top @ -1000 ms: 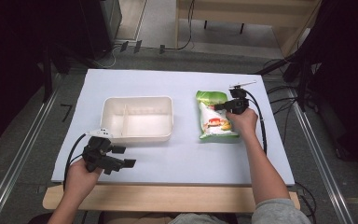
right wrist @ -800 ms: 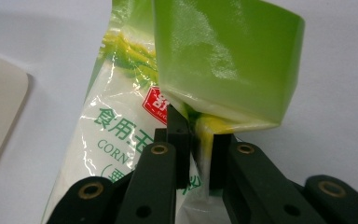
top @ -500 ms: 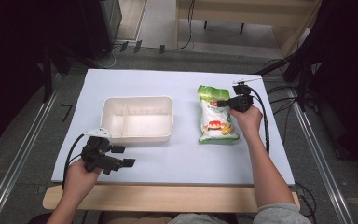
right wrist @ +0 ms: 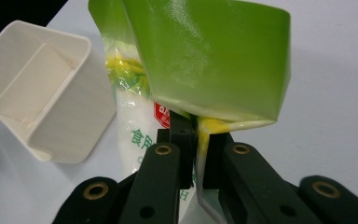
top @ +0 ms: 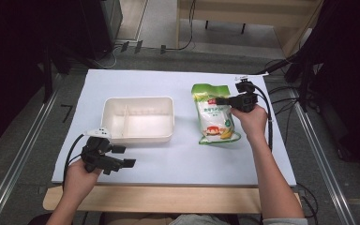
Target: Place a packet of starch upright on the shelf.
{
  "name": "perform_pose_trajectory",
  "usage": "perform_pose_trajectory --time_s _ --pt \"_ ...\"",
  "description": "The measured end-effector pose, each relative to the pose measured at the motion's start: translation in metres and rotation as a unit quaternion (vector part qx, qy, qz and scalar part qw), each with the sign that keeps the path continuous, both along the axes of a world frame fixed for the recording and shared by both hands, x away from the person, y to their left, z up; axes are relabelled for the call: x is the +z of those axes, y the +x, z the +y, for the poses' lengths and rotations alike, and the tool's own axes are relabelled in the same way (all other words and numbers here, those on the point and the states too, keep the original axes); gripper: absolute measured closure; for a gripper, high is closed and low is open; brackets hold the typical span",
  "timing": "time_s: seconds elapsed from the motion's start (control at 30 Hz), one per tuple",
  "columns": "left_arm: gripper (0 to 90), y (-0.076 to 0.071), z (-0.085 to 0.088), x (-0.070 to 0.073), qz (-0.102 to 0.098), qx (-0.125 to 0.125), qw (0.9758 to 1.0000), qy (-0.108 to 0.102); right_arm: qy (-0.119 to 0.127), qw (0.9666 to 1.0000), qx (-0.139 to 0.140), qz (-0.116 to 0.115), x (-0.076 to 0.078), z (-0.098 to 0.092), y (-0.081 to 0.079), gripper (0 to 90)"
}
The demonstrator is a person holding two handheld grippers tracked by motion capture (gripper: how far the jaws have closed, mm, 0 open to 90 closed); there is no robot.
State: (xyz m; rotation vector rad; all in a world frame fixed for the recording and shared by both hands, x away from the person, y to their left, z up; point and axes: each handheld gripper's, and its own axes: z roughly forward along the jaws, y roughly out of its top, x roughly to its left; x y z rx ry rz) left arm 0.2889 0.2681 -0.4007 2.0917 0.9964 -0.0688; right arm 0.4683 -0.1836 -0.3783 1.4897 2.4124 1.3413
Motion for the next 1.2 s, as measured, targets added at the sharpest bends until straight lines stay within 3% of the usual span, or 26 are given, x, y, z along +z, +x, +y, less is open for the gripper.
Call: perform_pose_trajectory --time_s 0.27,0.5,0.73,1.2 --pt "22.4 0.0 0.001 0.001 -0.001 -0.002 1.0 0.0 -0.009 0.9995 0.024 -0.017 0.018 0.015 -0.023 88.9" --pt "22.4 0.0 0.0 0.001 -0.003 -0.001 1.0 -0.003 -0.002 0.9989 0.033 -0.034 0.034 0.013 -0.04 89.1" --pt "22.4 0.0 -0.001 0.001 -0.002 -0.002 1.0 0.001 -0.005 0.9979 0.038 -0.053 0.046 0.017 -0.047 89.2" --pt "22.4 0.0 0.0 0.001 -0.001 -0.002 1.0 -0.002 -0.004 0.9965 0.05 -0.067 0.06 0.027 -0.055 89.3"
